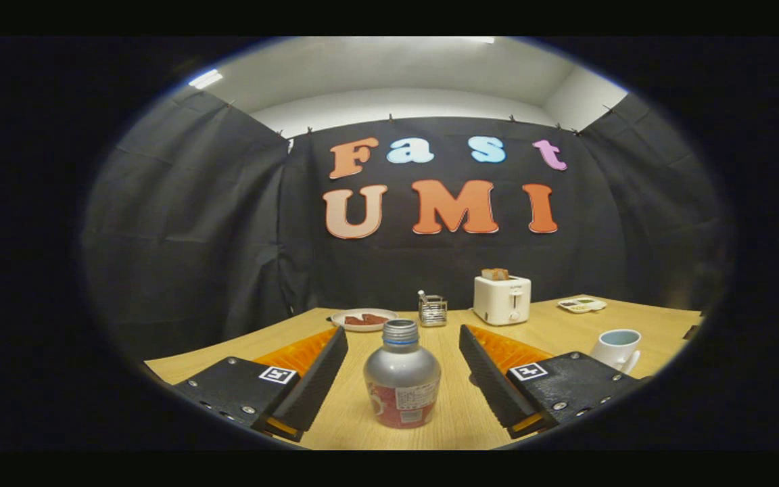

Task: Take the bottle from table, then pour the juice into the cup, finally place the bottle on the coaster

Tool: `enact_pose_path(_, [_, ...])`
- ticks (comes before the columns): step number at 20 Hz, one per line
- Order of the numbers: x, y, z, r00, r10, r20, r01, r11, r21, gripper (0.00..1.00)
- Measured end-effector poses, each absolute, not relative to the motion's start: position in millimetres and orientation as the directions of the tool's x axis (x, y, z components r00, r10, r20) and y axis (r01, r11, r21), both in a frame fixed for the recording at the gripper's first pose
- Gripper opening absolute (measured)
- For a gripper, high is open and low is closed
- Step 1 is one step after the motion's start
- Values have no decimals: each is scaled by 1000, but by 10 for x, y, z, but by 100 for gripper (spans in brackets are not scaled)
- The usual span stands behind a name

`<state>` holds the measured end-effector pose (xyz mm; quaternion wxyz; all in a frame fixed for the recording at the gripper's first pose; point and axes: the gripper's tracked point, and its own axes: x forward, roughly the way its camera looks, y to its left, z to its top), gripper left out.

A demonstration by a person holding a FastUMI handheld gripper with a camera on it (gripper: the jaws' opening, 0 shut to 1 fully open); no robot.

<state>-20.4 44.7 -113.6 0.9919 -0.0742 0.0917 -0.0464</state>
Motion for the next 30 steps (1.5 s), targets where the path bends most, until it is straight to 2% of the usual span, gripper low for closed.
enact_pose_path(9, [-256,341,-1645,944,-135,-301,102,987,-124,98])
enact_pose_path(15, [-313,321,-1941,908,-147,-393,83,981,-174,92])
enact_pose_path(21, [-360,307,-2064,898,-142,-416,93,986,-136,91])
enact_pose_path(22, [-362,307,-2080,897,-140,-420,92,987,-133,85])
enact_pose_path(24, [-359,297,-2085,898,-140,-417,91,987,-135,81])
enact_pose_path(30, [-311,367,-1936,918,-123,-377,81,989,-125,77])
